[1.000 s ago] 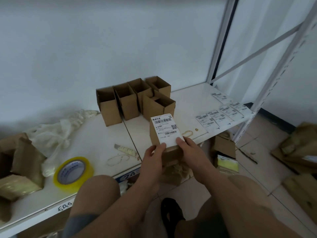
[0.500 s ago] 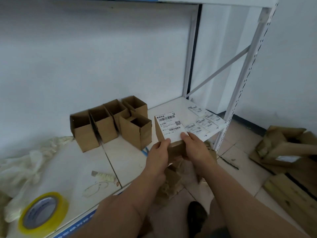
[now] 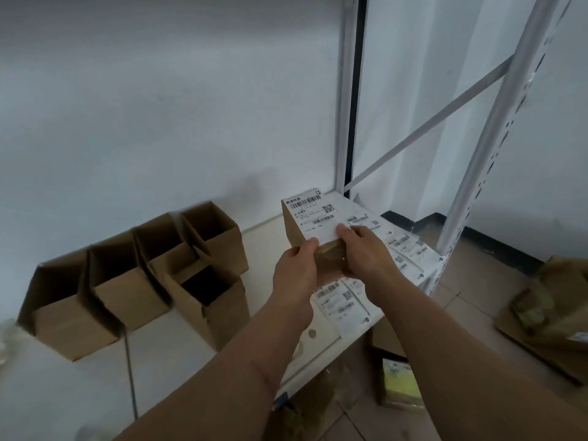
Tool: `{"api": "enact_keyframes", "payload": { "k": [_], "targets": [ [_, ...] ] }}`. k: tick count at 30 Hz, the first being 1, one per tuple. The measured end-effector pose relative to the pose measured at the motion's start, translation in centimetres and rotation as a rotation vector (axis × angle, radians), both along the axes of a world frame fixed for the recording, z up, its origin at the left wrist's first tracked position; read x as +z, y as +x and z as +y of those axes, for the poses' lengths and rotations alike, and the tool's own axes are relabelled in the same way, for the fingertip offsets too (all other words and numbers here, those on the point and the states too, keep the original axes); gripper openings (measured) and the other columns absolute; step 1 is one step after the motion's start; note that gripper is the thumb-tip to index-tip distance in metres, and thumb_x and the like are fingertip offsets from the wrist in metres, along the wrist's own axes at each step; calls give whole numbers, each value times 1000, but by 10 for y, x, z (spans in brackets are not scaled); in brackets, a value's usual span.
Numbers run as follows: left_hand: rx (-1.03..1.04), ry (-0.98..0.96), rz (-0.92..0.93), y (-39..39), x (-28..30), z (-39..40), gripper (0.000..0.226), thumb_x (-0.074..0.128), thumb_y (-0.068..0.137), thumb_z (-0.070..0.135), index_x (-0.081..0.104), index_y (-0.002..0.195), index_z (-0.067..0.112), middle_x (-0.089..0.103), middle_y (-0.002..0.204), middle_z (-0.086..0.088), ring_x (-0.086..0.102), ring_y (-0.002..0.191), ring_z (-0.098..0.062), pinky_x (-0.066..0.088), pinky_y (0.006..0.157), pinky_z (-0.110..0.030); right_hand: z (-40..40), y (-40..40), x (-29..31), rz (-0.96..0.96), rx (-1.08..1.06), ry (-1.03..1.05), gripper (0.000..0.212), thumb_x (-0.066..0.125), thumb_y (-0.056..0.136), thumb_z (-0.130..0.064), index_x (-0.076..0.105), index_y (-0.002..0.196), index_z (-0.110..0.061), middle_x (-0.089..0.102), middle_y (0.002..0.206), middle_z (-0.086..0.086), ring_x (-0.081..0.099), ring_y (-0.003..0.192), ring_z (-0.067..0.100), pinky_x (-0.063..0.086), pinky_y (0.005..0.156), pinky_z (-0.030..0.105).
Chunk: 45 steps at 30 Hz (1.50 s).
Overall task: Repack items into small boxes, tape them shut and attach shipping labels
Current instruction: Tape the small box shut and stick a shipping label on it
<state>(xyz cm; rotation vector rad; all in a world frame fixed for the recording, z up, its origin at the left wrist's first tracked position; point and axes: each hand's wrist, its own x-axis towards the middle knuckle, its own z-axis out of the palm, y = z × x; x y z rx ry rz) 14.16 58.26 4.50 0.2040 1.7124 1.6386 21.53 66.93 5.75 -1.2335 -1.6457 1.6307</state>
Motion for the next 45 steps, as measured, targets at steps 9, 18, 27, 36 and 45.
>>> {"api": "enact_keyframes", "payload": {
  "k": [9,18,27,36,45],
  "targets": [
    [65,7,33,-59,-49,120,29,60,85,44,67,105,25,73,99,0,69,95,-20,55,91,-45,116,-61,-40,16,16,11,18,48,98,-42,57,95,-26,64,100,-1,63,94,18,54,92,45],
    [109,28,41,-114,-79,209,15,60,89,37,67,97,27,72,98,0,69,91,-18,58,87,-46,201,-113,-70,47,23,17,20,49,99,-42,57,103,-24,62,96,-4,61,89,15,55,92,43],
    [99,55,70,-143,-91,273,27,65,81,39,71,102,22,74,98,-2,71,89,-22,58,88,-46,261,-141,-81,88,46,22,21,50,100,-38,57,86,-25,62,90,-4,58,79,11,56,90,42],
    [30,48,58,-144,-93,300,61,63,60,45,66,116,20,71,105,-3,70,92,-24,59,85,-45,289,-146,-93,51,8,17,23,47,101,-42,53,86,-26,58,89,-5,55,79,11,54,90,38],
    [54,42,67,-145,-105,310,60,69,73,51,63,123,19,69,109,-3,68,95,-23,58,88,-42,303,-144,-106,59,44,-21,33,41,98,-57,53,103,-26,56,95,-6,54,87,12,51,98,42]
  ]
}}
